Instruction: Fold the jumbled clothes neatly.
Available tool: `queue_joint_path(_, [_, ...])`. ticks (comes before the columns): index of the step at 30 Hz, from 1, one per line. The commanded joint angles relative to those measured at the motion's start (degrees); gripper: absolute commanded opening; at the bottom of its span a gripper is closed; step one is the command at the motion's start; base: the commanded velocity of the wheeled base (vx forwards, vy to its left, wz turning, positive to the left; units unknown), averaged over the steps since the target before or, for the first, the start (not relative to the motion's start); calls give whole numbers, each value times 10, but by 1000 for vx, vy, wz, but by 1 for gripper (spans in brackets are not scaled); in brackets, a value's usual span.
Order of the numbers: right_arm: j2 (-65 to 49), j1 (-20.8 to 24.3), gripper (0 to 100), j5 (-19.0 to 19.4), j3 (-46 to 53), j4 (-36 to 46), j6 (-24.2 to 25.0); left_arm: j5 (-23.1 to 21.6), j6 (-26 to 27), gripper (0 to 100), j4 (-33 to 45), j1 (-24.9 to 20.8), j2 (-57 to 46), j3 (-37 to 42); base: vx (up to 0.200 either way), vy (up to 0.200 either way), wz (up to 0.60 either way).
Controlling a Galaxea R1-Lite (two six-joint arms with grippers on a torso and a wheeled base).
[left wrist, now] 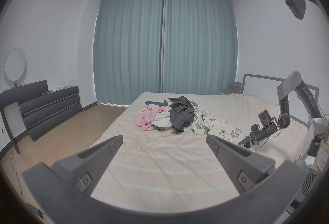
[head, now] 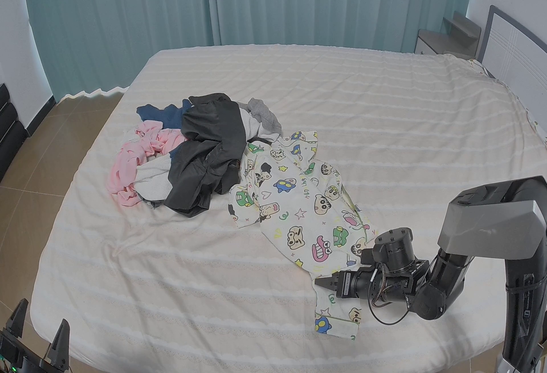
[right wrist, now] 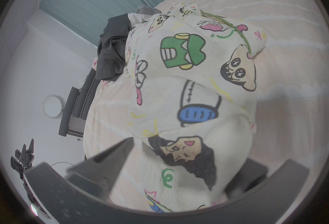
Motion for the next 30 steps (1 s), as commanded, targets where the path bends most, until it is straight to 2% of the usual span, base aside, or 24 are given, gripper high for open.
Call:
queue_joint_path(1, [-6, -4, 0, -20, 4, -4, -3, 0, 0, 100, 0, 0, -10, 10, 0, 0, 0])
queue_joint_path(3, [-17, -4, 0, -30, 10, -5, -3, 0, 0, 100, 0, 0, -10, 10, 0, 0, 0])
queue_joint_path(9, [-67, -3, 0, -26, 37, -7, 10, 0, 0, 100, 0, 0, -10, 10, 0, 0, 0])
queue_joint_path(15, [-116, 3, 0, -26, 76, -60, 26, 0, 15, 100, 0, 0, -10, 10, 0, 0, 0])
queue_joint_path(20, [-223, 30, 0, -20, 123, -84, 32, -6, 24, 100, -1, 0, -10, 10, 0, 0, 0])
queue_joint_path(24, [-278, 45, 0, -20, 129, -80, 32, -30, 28, 100, 1, 0, -10, 10, 0, 0, 0])
queue_joint_path(26, [-356, 60, 0, -20, 124, -55, 30, -32, 36, 100, -2, 0, -10, 10, 0, 0, 0])
queue_joint_path(29, [-403, 73, 0, -18, 112, -23, 28, -44, 21, 100, -30, -2, -7, -34, 0, 0, 0])
queue_joint_path(30, [-434, 87, 0, -15, 96, 2, 28, -58, -29, 100, -47, -9, 21, -123, 0, 0, 0])
